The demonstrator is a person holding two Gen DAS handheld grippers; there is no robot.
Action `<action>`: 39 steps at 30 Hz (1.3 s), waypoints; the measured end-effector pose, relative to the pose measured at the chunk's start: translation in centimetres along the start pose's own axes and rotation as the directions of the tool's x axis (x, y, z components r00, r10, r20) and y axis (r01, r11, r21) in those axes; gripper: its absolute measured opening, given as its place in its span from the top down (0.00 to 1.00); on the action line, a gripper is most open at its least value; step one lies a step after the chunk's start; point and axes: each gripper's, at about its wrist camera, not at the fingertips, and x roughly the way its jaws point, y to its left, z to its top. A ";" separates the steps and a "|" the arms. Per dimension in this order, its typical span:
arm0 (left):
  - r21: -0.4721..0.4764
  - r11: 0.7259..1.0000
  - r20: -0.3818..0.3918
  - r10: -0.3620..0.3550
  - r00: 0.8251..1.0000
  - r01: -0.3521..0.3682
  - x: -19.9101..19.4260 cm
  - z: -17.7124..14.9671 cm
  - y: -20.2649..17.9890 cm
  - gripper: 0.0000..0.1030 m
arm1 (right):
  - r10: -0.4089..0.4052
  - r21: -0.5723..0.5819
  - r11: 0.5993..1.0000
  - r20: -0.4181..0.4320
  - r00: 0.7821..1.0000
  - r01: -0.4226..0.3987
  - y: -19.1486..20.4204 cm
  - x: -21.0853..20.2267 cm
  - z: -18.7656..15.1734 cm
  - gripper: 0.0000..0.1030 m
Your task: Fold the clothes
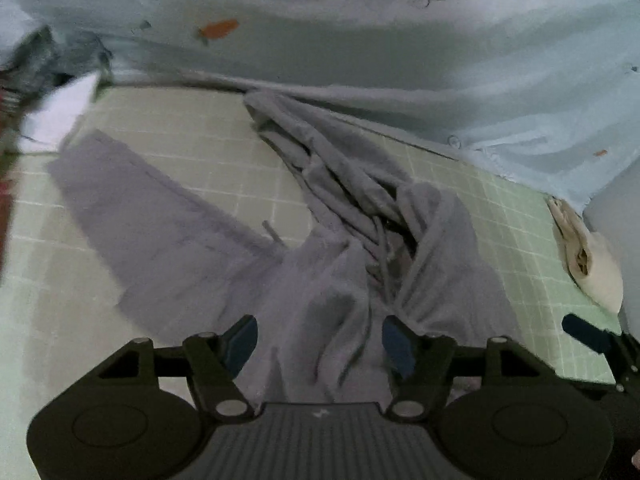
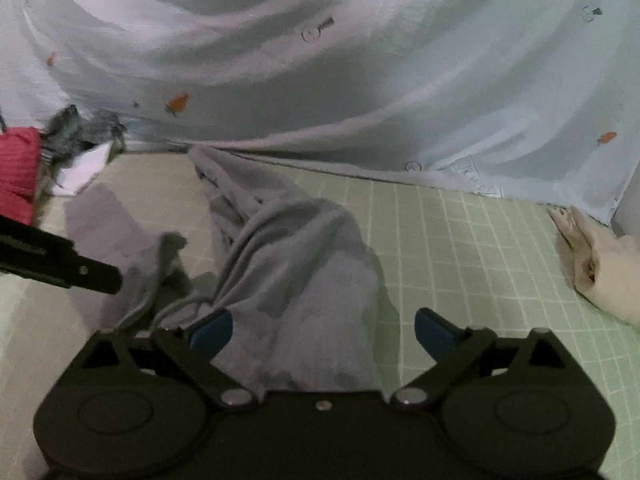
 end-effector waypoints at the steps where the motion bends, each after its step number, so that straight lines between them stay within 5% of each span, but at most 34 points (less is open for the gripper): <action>1: -0.018 1.000 -0.010 -0.012 1.000 0.011 0.9 0.3 0.4 0.34 | -0.018 -0.002 1.000 -0.018 1.000 0.018 0.2 0.6 0.3 0.04; 3: -0.065 0.997 -0.021 -0.029 0.999 0.028 2.3 0.6 1.5 0.54 | -0.039 -0.013 0.999 -0.025 0.999 0.039 0.8 1.1 0.8 0.04; 4: -0.094 0.995 -0.025 -0.033 0.999 0.030 2.9 0.7 2.1 0.80 | -0.047 -0.023 0.999 -0.026 0.999 0.046 1.2 1.3 0.9 0.04; 5: -0.138 0.990 -0.021 -0.021 1.000 0.018 2.9 0.7 3.1 0.87 | -0.053 -0.038 0.998 -0.027 0.998 0.052 1.6 1.4 1.0 0.04; 10: -0.327 0.945 0.042 0.047 0.998 -0.031 -0.1 -0.8 9.3 0.89 | -0.030 -0.116 0.993 0.023 0.999 0.033 4.8 1.9 2.0 0.04; 14: -0.376 0.913 0.078 0.201 0.976 -0.158 -3.4 -2.6 13.0 1.00 | 0.092 -0.201 0.976 0.037 0.995 -0.083 9.5 3.3 3.1 0.04; 18: -0.335 0.887 0.073 0.361 0.930 -0.318 -5.3 -3.4 15.6 1.00 | 0.260 -0.218 0.940 -0.047 0.964 -0.264 13.6 6.4 3.6 0.10; 20: -0.360 0.886 0.068 0.335 0.940 -0.290 -6.0 -3.7 17.3 1.00 | 0.290 -0.195 0.932 -0.098 0.952 -0.304 15.2 8.3 3.7 0.13; 24: -0.362 0.905 0.094 0.275 0.957 -0.224 -6.2 -3.4 17.3 0.95 | 0.201 -0.235 0.945 -0.129 0.971 -0.227 16.1 10.3 3.6 0.23; 30: -0.404 0.910 0.082 0.136 0.987 -0.092 -3.9 -2.3 15.7 0.71 | 0.198 -0.192 0.952 -0.206 0.958 -0.238 15.1 11.9 3.3 0.23; 32: -0.400 0.915 0.080 0.095 0.992 -0.055 -3.1 -1.9 14.8 0.54 | 0.197 -0.192 0.951 -0.227 0.954 -0.242 14.9 12.1 2.9 0.27; 35: -0.375 0.927 0.073 0.023 0.997 0.006 -1.8 -1.3 13.6 0.44 | 0.217 -0.175 0.948 -0.259 0.941 -0.266 14.7 12.5 2.5 0.53; 36: -0.366 0.930 0.065 -0.004 0.998 0.027 -1.2 -1.1 13.3 0.44 | 0.239 -0.160 0.946 -0.252 0.938 -0.283 14.5 12.4 2.5 0.72; 39: -0.369 0.929 0.014 -0.020 1.000 0.023 0.5 -1.3 12.5 0.59 | 0.281 -0.135 0.941 -0.207 0.937 -0.311 13.8 11.4 2.5 0.92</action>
